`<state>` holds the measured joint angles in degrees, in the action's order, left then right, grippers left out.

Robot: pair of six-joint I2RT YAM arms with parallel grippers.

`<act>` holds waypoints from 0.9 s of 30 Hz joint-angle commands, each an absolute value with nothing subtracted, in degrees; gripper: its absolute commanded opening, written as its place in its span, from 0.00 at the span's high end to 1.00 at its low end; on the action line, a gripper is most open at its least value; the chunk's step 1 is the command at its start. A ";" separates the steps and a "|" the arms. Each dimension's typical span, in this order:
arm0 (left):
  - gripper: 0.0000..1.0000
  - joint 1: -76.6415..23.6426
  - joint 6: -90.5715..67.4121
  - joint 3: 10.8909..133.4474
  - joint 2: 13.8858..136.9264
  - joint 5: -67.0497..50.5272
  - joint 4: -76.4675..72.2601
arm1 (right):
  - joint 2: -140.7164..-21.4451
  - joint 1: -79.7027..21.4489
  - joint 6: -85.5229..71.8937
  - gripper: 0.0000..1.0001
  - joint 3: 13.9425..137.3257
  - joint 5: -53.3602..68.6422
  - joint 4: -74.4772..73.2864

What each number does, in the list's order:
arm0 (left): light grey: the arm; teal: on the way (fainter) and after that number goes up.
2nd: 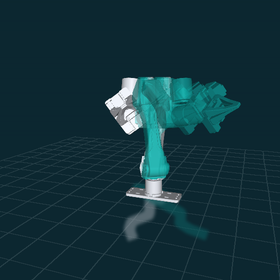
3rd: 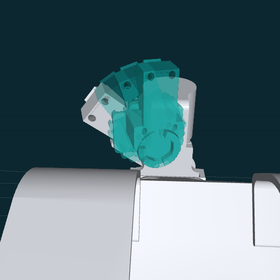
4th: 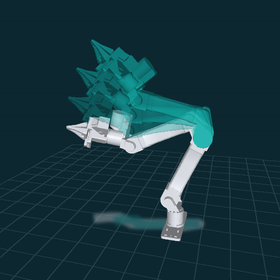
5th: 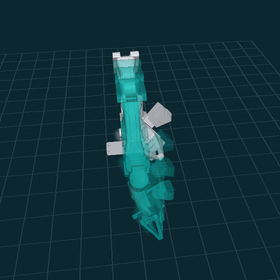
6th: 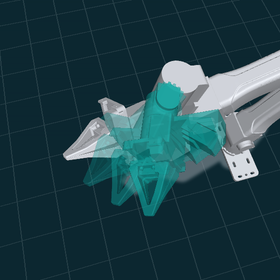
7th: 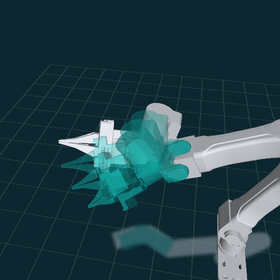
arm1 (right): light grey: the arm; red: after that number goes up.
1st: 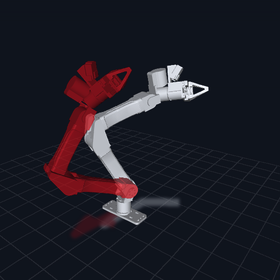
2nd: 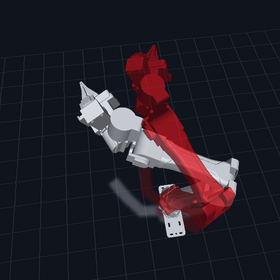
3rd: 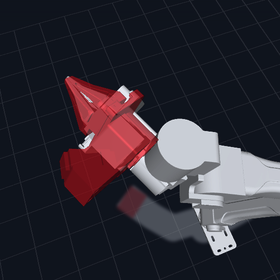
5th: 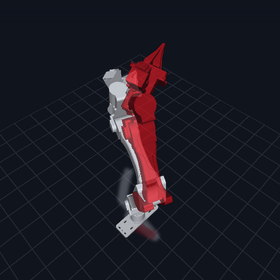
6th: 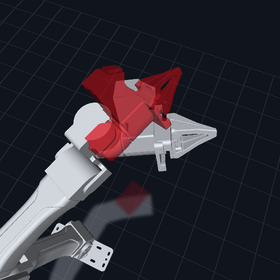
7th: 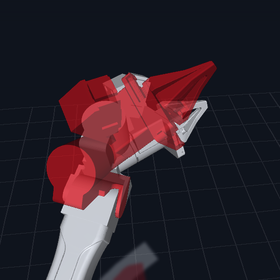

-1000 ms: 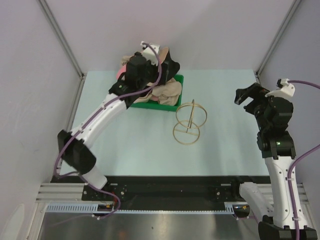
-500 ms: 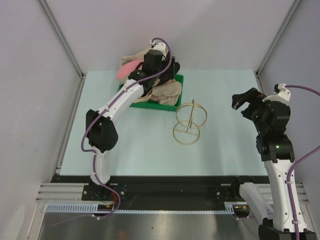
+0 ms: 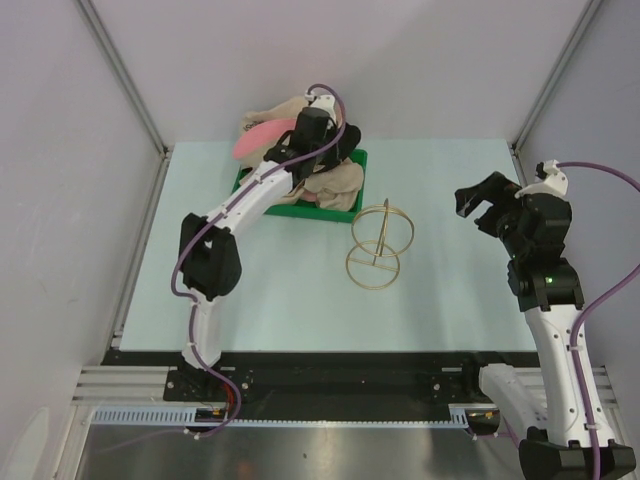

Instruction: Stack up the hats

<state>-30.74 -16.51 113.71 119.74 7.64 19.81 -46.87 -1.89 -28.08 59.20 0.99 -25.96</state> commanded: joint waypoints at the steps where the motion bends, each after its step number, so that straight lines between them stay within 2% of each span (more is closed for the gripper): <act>1: 1.00 -30.23 -17.31 118.21 118.57 2.56 15.66 | -46.32 -2.29 -27.95 0.04 61.70 1.67 -25.31; 6: 1.00 -30.23 -19.41 116.90 110.31 -7.01 2.05 | -45.18 -2.37 -27.60 0.04 61.00 1.23 -25.93; 15: 1.00 -27.60 -29.52 118.82 106.09 -15.63 -5.87 | -43.59 -2.46 -26.98 0.04 59.85 1.23 -26.37; 21: 1.00 -29.26 -32.17 125.33 104.86 -24.43 -5.28 | -42.81 -2.55 -25.23 0.04 60.12 0.09 -27.60; 27: 1.00 -36.20 -33.14 123.05 102.13 -25.93 -3.96 | -42.37 -2.29 -21.54 0.04 62.22 -10.18 -29.36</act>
<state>-31.33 -31.16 122.48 106.08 -21.56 -2.37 -43.40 -2.20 -25.23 59.27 -2.59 -28.10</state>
